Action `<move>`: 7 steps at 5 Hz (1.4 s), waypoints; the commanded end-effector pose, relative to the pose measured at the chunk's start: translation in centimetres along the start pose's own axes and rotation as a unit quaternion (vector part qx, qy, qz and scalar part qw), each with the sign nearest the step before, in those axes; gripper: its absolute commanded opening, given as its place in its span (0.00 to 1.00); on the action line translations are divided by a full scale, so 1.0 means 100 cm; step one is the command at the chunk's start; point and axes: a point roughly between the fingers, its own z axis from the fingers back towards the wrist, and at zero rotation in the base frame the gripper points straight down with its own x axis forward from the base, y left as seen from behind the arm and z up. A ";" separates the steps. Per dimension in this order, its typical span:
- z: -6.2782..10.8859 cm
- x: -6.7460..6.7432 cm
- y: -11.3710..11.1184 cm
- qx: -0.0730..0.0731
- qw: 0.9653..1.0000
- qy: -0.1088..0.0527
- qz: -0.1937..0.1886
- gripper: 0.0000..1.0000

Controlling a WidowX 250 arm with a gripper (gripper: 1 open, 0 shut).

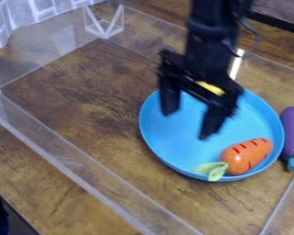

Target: Remove the carrot from the blue tray and put it on the table

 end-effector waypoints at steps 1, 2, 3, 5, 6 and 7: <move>0.009 0.024 -0.018 0.009 0.999 -0.042 -0.034 1.00; 0.009 0.038 -0.021 0.014 0.997 -0.066 -0.026 1.00; 0.008 0.045 -0.019 0.016 0.995 -0.091 -0.027 1.00; -0.001 0.052 -0.017 0.006 0.993 -0.118 -0.027 1.00; -0.007 0.054 -0.017 -0.001 0.991 -0.132 -0.029 1.00; -0.004 0.053 -0.016 -0.002 0.988 -0.151 -0.029 1.00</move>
